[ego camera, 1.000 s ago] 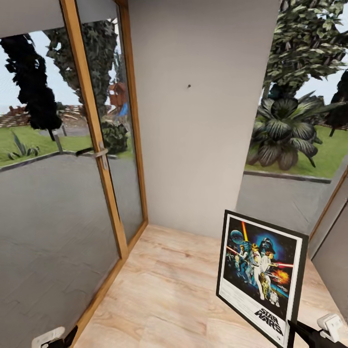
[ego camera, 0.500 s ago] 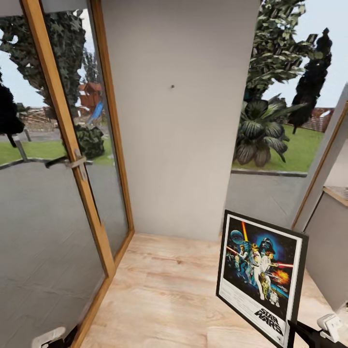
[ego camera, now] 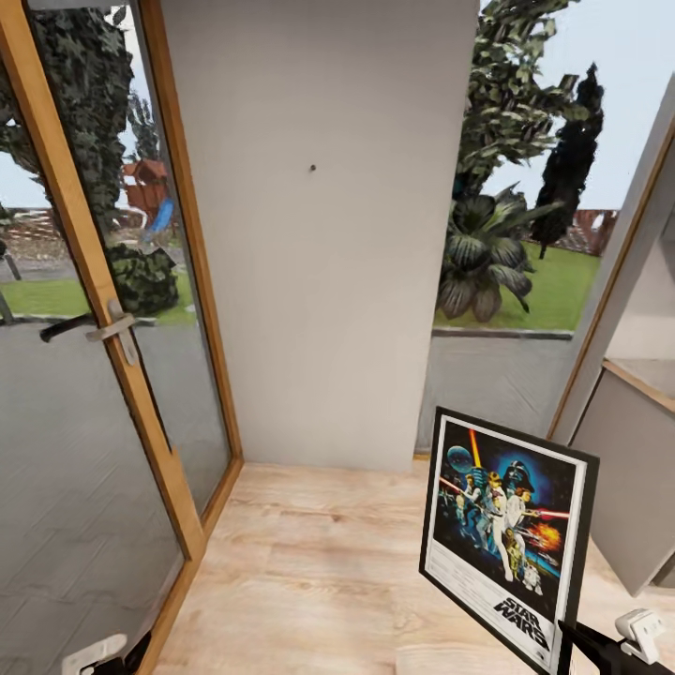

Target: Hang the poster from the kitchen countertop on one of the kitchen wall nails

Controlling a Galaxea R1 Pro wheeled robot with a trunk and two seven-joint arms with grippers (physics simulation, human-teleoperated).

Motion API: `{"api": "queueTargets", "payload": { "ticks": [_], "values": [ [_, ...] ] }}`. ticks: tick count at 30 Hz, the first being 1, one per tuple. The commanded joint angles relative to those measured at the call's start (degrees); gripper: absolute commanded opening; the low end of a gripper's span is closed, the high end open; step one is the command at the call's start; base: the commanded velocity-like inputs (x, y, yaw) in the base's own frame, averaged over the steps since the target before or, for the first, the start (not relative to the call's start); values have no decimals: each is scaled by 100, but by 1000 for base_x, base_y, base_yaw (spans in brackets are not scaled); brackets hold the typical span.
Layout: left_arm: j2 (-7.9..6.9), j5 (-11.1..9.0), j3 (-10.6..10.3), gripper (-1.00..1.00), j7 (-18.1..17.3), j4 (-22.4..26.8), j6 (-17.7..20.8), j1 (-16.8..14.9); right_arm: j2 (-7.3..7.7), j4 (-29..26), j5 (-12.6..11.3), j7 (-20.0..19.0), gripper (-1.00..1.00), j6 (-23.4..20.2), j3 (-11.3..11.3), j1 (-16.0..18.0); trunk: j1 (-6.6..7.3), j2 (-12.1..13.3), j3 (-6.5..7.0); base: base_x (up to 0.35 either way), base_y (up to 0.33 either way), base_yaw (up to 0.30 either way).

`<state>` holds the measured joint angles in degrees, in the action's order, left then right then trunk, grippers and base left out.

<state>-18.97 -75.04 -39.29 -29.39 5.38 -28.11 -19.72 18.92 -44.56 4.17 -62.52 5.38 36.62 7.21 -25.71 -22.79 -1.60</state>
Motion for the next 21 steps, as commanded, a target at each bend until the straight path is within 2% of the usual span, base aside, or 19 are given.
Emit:
{"api": "queueTargets", "payload": {
  "ticks": [1, 21],
  "values": [
    [-2, -61, -47, 100, -23, -1, -11, -5, -2, 1, 40, -24, -100, 51, 20, 8, -7, -12, -13, 318, 0, -3],
    [-2, -55, -50, 100, -20, -1, -11, -5, -2, 0, 44, -24, -100, 51, 20, 8, -7, -12, -13, 335, 0, 0]
  ]
}}
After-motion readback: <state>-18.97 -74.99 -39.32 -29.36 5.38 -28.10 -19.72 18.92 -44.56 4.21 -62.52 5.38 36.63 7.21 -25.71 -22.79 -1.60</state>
